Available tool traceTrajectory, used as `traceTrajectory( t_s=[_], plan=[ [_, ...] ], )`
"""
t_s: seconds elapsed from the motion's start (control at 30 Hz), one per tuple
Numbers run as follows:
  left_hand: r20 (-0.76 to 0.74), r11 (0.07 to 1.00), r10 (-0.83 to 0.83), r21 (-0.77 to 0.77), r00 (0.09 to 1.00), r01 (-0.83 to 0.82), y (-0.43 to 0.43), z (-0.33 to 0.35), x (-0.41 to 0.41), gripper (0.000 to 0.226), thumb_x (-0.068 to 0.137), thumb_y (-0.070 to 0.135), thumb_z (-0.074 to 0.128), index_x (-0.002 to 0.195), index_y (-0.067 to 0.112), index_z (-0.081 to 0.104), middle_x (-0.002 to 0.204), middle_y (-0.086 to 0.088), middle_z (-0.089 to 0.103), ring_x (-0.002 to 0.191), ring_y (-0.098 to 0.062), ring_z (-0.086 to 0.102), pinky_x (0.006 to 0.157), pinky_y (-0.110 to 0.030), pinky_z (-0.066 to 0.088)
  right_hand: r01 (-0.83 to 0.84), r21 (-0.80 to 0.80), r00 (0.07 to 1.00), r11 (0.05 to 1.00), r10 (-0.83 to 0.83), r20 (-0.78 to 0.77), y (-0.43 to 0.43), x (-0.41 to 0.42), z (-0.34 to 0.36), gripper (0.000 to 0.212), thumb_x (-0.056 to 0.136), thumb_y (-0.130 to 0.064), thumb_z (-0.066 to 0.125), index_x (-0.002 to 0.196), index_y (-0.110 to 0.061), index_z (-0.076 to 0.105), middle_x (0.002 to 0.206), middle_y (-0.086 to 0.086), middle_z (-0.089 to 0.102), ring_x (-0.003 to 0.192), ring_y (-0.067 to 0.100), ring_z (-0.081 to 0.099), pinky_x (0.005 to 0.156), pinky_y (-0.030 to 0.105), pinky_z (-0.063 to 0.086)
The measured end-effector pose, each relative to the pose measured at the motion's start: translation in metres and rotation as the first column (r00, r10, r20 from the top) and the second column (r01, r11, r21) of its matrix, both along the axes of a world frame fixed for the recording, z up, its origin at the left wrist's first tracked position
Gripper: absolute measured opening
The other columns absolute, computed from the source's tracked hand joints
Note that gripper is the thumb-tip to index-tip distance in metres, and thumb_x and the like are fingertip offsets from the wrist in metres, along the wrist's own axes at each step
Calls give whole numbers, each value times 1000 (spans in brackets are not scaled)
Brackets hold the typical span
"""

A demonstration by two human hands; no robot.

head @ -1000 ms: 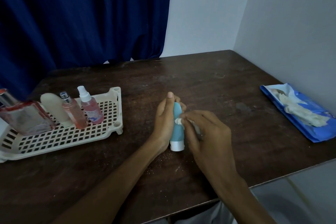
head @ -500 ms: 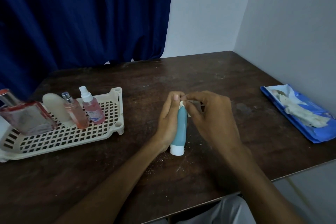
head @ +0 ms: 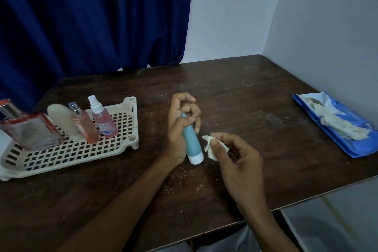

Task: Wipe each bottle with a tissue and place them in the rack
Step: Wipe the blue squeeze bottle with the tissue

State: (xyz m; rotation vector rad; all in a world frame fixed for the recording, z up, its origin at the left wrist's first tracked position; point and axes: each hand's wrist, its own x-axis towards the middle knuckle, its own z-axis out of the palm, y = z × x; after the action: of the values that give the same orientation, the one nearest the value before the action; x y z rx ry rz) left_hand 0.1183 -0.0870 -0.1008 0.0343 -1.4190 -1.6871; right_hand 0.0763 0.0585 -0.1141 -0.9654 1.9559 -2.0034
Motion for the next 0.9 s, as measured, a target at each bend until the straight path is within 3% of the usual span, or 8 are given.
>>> traceTrajectory(
  t_s=[0.13, 0.23, 0.37, 0.5, 0.67, 0.77, 0.83, 0.9],
  plan=[
    [1, 992, 7, -128, 1000, -7, 4, 0, 0, 41, 71, 21, 46, 106, 5, 36, 72, -9, 39, 58, -24, 34, 53, -28, 36, -16, 13, 1000, 1000, 16, 17, -5, 2, -6, 11, 92, -15, 69, 99, -21, 75, 90, -12, 75, 84, 4, 71, 71, 20, 56],
    [113, 955, 55, -297, 992, -19, 8, 0, 1, 40, 72, 23, 45, 109, 9, 37, 85, -16, 46, 76, -27, 45, 71, -32, 41, 4, 18, 1000, 1000, -3, -28, -3, 0, -7, 10, 92, -16, 69, 98, -22, 75, 89, -13, 75, 82, 4, 71, 71, 20, 56],
    [366, 807, 250, -590, 896, 16, 13, 5, 16, 27, 89, 27, 42, 110, 11, 45, 105, -7, 47, 96, -19, 50, 88, -27, 42, 16, 42, 997, 999, -13, -76, 4, -7, -9, 10, 93, -17, 67, 96, -24, 74, 87, -15, 74, 81, 3, 71, 72, 24, 57],
    [411, 674, 458, -739, 788, -6, 19, 7, 42, 29, 106, 25, 39, 122, 11, 59, 115, 3, 52, 107, -8, 55, 95, -20, 42, -28, 33, 997, 999, 30, -73, 3, -5, -9, 10, 93, -16, 68, 96, -23, 74, 87, -14, 75, 81, 2, 71, 73, 25, 57],
    [334, 580, 639, -800, 693, -149, 15, 18, 69, 27, 101, 28, 53, 113, 10, 68, 100, 1, 66, 88, -6, 58, 78, -23, 45, -53, 59, 994, 997, 59, -89, 0, -2, -10, 10, 91, -16, 70, 94, -25, 75, 85, -14, 75, 79, 2, 71, 74, 28, 58],
    [267, 504, 716, -837, 645, -213, 2, 43, 89, 25, 98, 27, 60, 114, 10, 70, 104, -1, 71, 87, -6, 61, 76, -17, 48, -67, 52, 994, 996, 71, -78, 0, -3, -13, 11, 90, -15, 71, 92, -26, 75, 82, -12, 75, 78, 6, 71, 74, 31, 58],
    [225, 440, 781, -860, 583, -257, -13, 65, 104, 26, 96, 29, 63, 115, 12, 71, 102, 1, 69, 85, -5, 60, 75, -10, 45, -75, 45, 994, 996, 78, -75, 1, -2, -13, 11, 90, -15, 71, 91, -25, 75, 81, -12, 75, 76, 5, 71, 73, 28, 58],
    [185, 368, 832, -890, 523, -270, -32, 87, 118, 24, 94, 29, 66, 111, 13, 73, 97, 2, 68, 81, -7, 61, 75, -12, 46, -79, 30, 994, 996, 82, -79, 1, -1, -12, 11, 90, -13, 71, 89, -24, 75, 79, -12, 75, 74, 4, 71, 70, 21, 56]
  ],
)
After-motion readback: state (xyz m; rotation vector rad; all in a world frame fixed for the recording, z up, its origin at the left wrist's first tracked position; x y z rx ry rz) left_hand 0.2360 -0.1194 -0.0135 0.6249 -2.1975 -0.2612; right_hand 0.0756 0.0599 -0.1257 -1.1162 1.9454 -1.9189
